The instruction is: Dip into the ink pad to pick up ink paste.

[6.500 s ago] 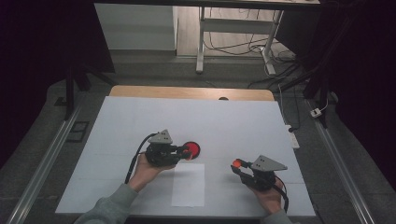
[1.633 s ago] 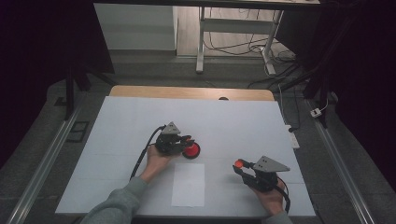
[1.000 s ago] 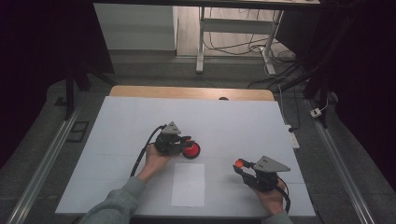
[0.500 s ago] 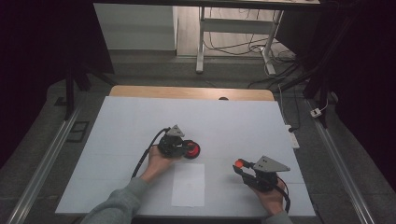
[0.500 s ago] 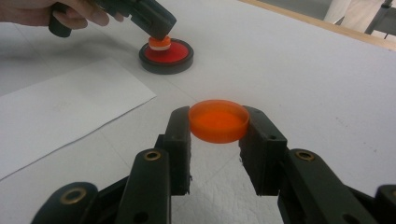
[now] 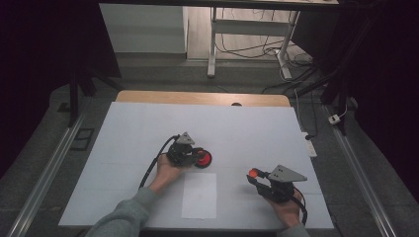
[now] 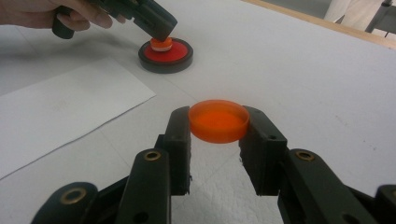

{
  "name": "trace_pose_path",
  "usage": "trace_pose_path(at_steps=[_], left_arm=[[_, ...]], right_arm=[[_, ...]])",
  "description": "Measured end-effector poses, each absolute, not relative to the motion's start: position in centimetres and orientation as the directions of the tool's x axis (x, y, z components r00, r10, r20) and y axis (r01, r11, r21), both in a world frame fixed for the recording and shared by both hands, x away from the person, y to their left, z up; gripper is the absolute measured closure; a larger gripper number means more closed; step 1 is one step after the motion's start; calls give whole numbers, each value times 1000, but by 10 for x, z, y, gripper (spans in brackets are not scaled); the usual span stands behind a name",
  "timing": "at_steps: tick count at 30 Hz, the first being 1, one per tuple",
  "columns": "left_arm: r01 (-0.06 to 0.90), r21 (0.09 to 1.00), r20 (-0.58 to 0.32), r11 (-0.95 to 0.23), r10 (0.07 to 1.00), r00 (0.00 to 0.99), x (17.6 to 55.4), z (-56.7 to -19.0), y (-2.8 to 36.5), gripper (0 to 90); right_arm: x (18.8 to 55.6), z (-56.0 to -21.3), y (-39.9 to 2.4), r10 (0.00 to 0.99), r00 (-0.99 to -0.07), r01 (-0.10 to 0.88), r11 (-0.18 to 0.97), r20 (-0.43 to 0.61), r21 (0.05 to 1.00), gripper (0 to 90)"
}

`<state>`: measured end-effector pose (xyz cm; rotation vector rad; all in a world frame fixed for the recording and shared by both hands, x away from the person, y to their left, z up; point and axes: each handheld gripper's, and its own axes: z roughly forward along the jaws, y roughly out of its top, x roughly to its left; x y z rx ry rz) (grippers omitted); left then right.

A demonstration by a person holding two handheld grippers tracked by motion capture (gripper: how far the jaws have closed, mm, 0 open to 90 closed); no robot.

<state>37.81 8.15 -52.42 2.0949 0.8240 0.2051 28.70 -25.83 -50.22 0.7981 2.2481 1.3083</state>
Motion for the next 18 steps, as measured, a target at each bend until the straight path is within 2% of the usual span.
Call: trace_pose_path(at_steps=[18], left_arm=[[463, 776, -121, -429, 619, 776, 376, -527, 80, 723]], right_arm=[[287, -503, -258, 657, -751, 266, 393, -67, 880, 642]])
